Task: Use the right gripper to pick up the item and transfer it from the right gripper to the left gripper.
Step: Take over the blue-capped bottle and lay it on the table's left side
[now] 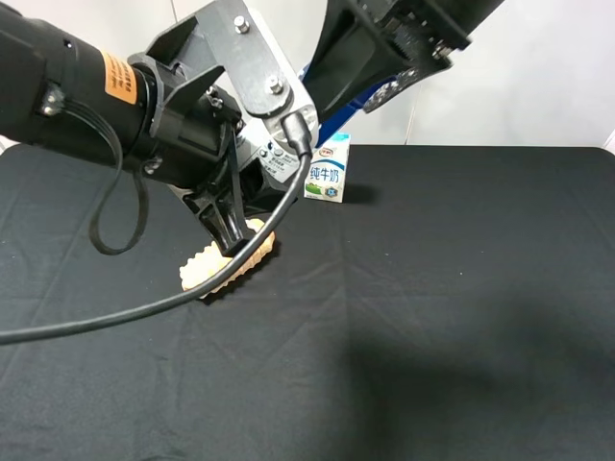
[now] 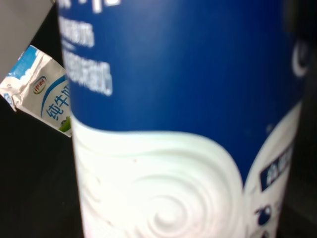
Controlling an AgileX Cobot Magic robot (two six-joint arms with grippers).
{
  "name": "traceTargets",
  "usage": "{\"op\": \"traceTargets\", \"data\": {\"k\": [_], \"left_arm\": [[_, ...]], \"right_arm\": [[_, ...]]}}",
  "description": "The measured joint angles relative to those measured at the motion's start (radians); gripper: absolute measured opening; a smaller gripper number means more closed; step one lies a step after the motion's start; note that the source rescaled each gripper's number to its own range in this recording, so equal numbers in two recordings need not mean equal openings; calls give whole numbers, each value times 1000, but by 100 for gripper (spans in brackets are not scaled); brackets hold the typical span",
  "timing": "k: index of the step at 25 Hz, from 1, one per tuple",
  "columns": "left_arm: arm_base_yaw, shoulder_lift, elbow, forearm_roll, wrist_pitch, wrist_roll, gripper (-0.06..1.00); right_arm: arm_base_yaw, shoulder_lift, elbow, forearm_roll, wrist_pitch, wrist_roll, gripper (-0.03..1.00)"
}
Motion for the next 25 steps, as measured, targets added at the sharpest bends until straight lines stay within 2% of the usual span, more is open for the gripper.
{"op": "traceTargets", "data": {"k": [13,25], "left_arm": [[0,0,0,0,-11,0,7],[0,0,0,0,-11,0,7]], "right_arm": [[0,-88,33,-77,-2,53,100],[0,-276,169,-151,-3,99,100]]}}
